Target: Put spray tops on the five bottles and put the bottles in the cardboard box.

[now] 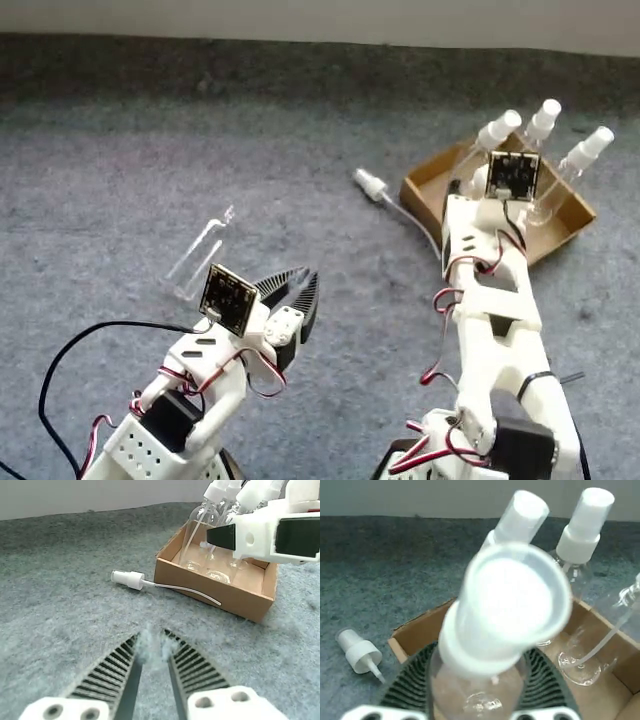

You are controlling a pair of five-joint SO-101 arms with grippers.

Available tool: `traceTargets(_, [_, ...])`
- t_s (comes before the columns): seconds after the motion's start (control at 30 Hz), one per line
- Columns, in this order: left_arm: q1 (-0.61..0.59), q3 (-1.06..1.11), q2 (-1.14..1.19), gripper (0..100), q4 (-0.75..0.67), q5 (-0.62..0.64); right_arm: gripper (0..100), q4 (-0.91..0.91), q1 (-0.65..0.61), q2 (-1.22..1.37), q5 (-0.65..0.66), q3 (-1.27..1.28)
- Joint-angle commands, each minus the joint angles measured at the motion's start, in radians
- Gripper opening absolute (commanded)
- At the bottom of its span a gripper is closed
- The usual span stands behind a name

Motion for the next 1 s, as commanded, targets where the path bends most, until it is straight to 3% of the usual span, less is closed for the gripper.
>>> traceTargets(0.0, [0.013, 0.019, 0.005, 0, 0.002, 0.000, 3.0, -0.031, 0.015, 0.022, 0.008, -0.048])
traceTargets(0.67, [0.013, 0.019, 0.005, 0, 0.002, 0.000, 3.7, -0.073, 0.015, 0.077, 0.011, -0.041])
traceTargets(0.83, [0.013, 0.019, 0.005, 0, 0.002, 0.000, 11.3, -0.076, 0.015, 0.077, 0.011, -0.022])
traceTargets(0.97, [0.013, 0.019, 0.005, 0, 0.002, 0.000, 11.6, -0.077, 0.015, 0.077, 0.011, -0.005])
